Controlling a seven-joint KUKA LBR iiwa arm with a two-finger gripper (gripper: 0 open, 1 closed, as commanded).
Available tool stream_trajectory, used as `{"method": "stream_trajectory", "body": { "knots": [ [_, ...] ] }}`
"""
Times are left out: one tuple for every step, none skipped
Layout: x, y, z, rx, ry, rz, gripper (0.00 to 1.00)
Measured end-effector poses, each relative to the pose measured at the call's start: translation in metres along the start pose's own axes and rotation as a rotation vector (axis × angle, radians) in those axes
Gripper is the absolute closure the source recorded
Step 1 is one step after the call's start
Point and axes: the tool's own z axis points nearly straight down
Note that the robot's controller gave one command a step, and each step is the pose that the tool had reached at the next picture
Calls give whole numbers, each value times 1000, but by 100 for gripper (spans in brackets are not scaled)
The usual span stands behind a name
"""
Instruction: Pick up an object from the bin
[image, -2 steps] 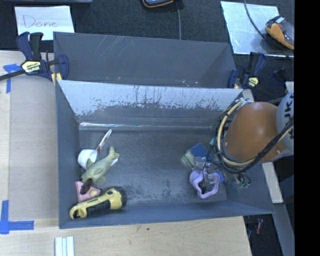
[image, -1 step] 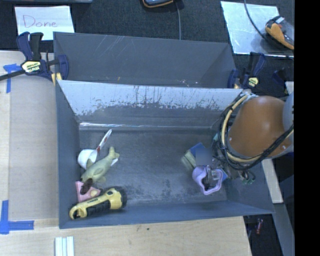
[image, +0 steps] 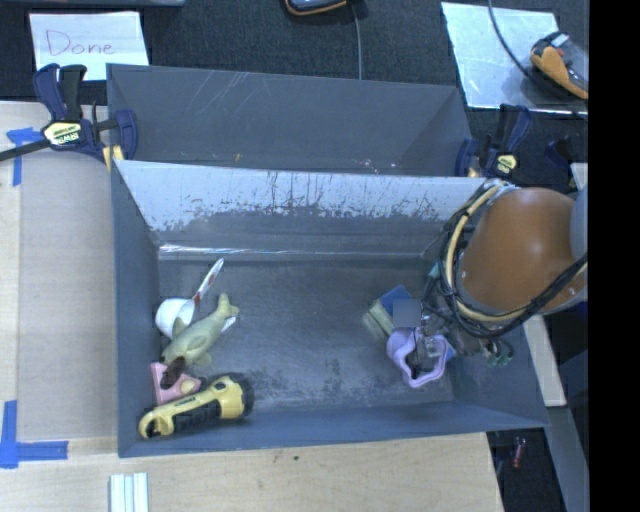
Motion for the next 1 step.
{"method": "stream_trajectory", "body": {
  "knots": [
    [0, 0, -18, -2, 4, 1, 100]
  ]
}}
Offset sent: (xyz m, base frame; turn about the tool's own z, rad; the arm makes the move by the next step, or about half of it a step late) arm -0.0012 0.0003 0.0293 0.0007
